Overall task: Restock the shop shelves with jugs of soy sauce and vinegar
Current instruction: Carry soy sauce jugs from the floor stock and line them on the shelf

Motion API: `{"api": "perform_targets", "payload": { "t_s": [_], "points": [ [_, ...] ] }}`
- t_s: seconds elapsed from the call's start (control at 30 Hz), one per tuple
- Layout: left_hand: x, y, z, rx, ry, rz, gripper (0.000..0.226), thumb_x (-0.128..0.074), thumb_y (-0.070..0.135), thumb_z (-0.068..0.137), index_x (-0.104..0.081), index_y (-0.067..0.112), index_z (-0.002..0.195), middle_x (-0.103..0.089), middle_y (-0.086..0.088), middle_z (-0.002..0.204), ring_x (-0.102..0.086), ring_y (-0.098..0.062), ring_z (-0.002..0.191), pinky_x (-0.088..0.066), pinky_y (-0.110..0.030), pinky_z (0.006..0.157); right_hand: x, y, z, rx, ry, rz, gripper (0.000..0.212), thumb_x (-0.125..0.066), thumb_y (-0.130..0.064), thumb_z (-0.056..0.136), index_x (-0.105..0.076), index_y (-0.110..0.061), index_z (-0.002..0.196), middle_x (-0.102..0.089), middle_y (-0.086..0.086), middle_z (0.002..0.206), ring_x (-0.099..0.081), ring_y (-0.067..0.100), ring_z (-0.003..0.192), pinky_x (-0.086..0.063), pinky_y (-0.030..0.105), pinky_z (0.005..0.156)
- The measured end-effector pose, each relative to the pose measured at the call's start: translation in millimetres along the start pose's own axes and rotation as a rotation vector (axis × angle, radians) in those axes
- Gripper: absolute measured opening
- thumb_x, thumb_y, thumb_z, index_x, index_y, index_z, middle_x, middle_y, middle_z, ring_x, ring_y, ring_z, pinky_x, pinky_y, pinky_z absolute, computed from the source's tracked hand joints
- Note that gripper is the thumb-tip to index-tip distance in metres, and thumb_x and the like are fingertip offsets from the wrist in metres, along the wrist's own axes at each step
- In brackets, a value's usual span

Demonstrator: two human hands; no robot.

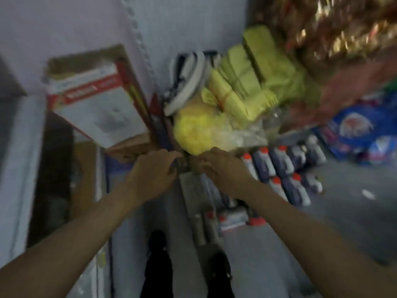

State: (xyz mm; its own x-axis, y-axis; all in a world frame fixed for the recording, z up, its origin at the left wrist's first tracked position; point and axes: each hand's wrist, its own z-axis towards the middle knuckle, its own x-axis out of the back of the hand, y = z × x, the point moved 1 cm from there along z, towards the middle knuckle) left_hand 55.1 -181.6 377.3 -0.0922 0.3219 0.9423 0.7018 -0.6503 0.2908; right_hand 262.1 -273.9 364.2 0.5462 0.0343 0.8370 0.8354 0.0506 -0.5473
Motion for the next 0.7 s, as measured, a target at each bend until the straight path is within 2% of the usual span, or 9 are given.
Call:
{"api": "perform_targets", "payload": {
  "t_s": [0.07, 0.17, 0.27, 0.37, 0.47, 0.6, 0.7],
  "points": [
    [-60.1, 7.0, 31.3, -0.055, -0.079, 0.102, 0.041, -0.048, 0.039, 0.087, -0.061, 0.027, 0.124, -0.068, -0.006, 0.108, -0.067, -0.035, 0.096, -0.055, -0.048, 0.076, -43.0, 52.2, -20.1, -0.121, -0.018, -0.016, 0.031, -0.054, -0.026, 0.094, -0.071, -0.015, 0.119, -0.07, 0.013, 0.109, -0.068, 0.036, 0.095, -0.054, 0.038, 0.069],
    [-147.3, 7.6, 77.7, -0.167, -0.158, 0.18, 0.031, -0.056, 0.03, 0.093, -0.063, 0.02, 0.121, -0.067, -0.006, 0.108, -0.064, -0.033, 0.099, -0.053, -0.044, 0.078, -112.7, 120.7, -39.2, -0.257, -0.051, -0.042, 0.027, -0.051, -0.023, 0.097, -0.066, -0.016, 0.118, -0.063, 0.014, 0.11, -0.062, 0.04, 0.093, -0.051, 0.041, 0.063],
    [-232.0, -3.0, 115.8, -0.231, -0.271, 0.204, 0.037, -0.058, 0.028, 0.097, -0.059, 0.02, 0.132, -0.064, -0.007, 0.122, -0.061, -0.032, 0.113, -0.047, -0.042, 0.087, -178.8, 169.8, -54.3, -0.429, -0.075, -0.087, 0.03, -0.051, -0.022, 0.102, -0.06, -0.02, 0.131, -0.057, 0.011, 0.119, -0.058, 0.038, 0.1, -0.048, 0.044, 0.071],
    [-307.5, -22.8, 147.4, -0.307, -0.346, 0.231, 0.035, -0.06, 0.023, 0.096, -0.057, 0.018, 0.131, -0.065, -0.006, 0.121, -0.062, -0.028, 0.113, -0.049, -0.042, 0.09, -249.0, 205.7, -67.4, -0.645, -0.104, -0.102, 0.033, -0.052, -0.024, 0.101, -0.055, -0.017, 0.134, -0.054, 0.012, 0.12, -0.056, 0.038, 0.108, -0.05, 0.045, 0.08],
    [-373.5, -35.5, 180.2, -0.397, -0.417, 0.305, 0.054, -0.065, 0.022, 0.093, -0.046, 0.02, 0.142, -0.061, -0.009, 0.126, -0.059, -0.03, 0.118, -0.052, -0.045, 0.094, -312.3, 237.6, -74.9, -0.804, -0.094, -0.123, 0.033, -0.053, -0.026, 0.101, -0.056, -0.014, 0.132, -0.054, 0.013, 0.12, -0.056, 0.039, 0.11, -0.047, 0.045, 0.083],
    [-448.9, -38.1, 222.3, -0.517, -0.513, 0.427, 0.089, -0.072, 0.019, 0.088, -0.018, 0.022, 0.159, -0.052, -0.015, 0.14, -0.054, -0.036, 0.126, -0.048, -0.048, 0.098, -371.8, 272.0, -75.1, -0.989, -0.073, -0.071, 0.043, -0.061, -0.03, 0.097, -0.053, -0.009, 0.133, -0.053, 0.017, 0.127, -0.06, 0.042, 0.108, -0.048, 0.044, 0.083],
    [-486.5, -35.1, 256.3, -0.563, -0.589, 0.349, 0.091, -0.071, 0.018, 0.091, -0.014, 0.027, 0.162, -0.044, -0.015, 0.15, -0.051, -0.039, 0.129, -0.049, -0.049, 0.097, -402.7, 291.1, -74.7, -1.028, -0.117, -0.092, 0.043, -0.069, -0.03, 0.093, -0.058, -0.006, 0.127, -0.057, 0.019, 0.122, -0.064, 0.043, 0.099, -0.052, 0.044, 0.079]
  ]
}}
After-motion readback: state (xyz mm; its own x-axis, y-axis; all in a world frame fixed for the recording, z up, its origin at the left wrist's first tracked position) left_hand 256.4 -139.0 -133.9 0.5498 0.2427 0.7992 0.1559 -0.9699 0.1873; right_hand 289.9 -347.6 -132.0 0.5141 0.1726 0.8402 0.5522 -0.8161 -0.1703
